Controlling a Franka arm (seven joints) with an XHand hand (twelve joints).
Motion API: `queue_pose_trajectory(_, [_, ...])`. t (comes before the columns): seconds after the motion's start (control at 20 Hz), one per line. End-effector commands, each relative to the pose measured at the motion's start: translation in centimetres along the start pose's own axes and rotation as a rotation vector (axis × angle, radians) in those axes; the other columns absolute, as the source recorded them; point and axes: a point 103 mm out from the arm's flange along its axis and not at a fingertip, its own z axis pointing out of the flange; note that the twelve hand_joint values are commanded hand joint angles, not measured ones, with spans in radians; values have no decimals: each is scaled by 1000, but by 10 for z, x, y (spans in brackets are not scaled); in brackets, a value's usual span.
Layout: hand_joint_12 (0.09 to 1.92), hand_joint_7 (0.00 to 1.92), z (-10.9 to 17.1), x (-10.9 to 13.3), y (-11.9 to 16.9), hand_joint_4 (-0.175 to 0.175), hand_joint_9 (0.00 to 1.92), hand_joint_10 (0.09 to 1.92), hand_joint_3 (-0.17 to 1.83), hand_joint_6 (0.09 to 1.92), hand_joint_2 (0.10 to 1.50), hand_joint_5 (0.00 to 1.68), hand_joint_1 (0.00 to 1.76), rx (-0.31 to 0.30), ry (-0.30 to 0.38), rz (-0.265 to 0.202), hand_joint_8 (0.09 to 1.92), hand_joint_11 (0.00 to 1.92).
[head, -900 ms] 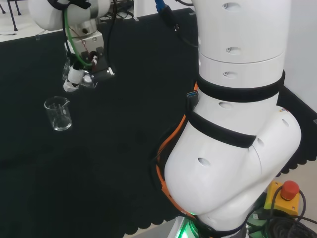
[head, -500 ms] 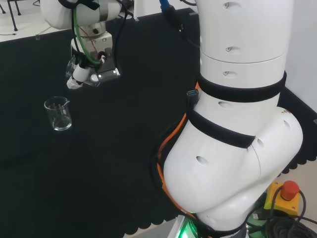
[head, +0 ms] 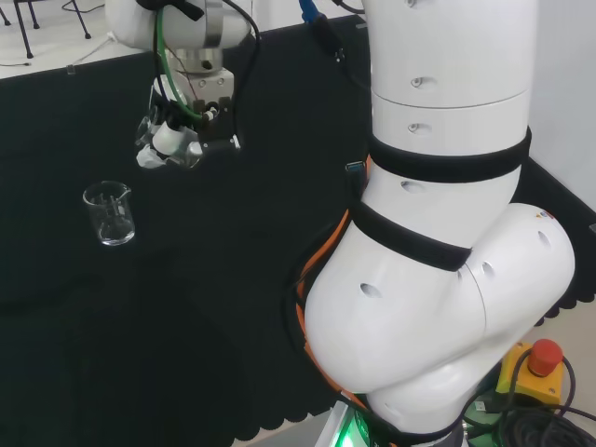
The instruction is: Place the beaker back on the table.
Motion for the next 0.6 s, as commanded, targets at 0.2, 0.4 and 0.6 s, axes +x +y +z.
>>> queue_pose_trajectory(0.2, [835,1760,39,-33,7,175,1590,636,629,274,609,1475,1166,-22,218,-38,453,1345])
queue_pose_trajectory(0.4, [834,1757,52,-37,7,175,1588,635,630,277,609,1474,1166,-37,275,-58,453,1349])
queue_pose_trajectory(0.6, [832,1752,63,-41,6,173,1586,634,630,278,608,1474,1167,-49,310,-64,451,1350])
